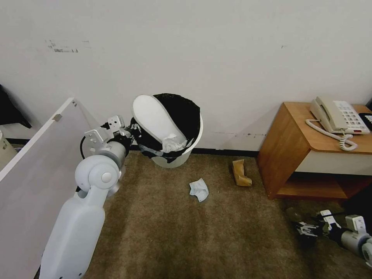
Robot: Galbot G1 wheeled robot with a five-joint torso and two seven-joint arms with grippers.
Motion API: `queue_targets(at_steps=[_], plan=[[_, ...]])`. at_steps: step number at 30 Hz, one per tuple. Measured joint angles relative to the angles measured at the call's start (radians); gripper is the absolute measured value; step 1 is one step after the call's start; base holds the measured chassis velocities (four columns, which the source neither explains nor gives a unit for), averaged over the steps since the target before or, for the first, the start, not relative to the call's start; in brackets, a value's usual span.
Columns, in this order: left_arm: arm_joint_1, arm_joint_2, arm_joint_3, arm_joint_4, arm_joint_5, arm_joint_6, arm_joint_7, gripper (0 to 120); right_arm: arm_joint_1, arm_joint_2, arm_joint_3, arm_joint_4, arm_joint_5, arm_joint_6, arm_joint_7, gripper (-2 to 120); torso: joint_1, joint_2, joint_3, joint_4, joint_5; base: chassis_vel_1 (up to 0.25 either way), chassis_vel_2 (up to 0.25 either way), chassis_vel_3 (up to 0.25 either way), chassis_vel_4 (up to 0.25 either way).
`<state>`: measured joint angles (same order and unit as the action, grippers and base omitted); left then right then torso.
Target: Pick up the trash bin and place the garbage on the floor into it.
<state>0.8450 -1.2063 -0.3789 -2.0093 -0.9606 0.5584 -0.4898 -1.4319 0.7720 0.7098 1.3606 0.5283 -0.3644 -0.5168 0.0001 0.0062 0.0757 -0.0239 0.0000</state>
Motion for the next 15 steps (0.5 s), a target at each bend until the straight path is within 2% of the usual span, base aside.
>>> queue_targets(at_steps=[8,15], plan=[[-0.002,-0.002,0.003,0.007,0.003,0.000,0.001,4,0.040,0.047,-0.004,-0.113,-0.039,0.055,-0.006,100,0.000,0.000,0.000,0.0000,0.0001,0.000,0.000,0.000,0.000],[-0.001,-0.006,0.009,0.008,0.006,0.000,0.001,4,0.058,0.059,0.017,-0.189,-0.057,0.089,-0.015,100,0.000,0.000,0.000,-0.0001,0.0000,0.000,0.000,0.000,0.000]])
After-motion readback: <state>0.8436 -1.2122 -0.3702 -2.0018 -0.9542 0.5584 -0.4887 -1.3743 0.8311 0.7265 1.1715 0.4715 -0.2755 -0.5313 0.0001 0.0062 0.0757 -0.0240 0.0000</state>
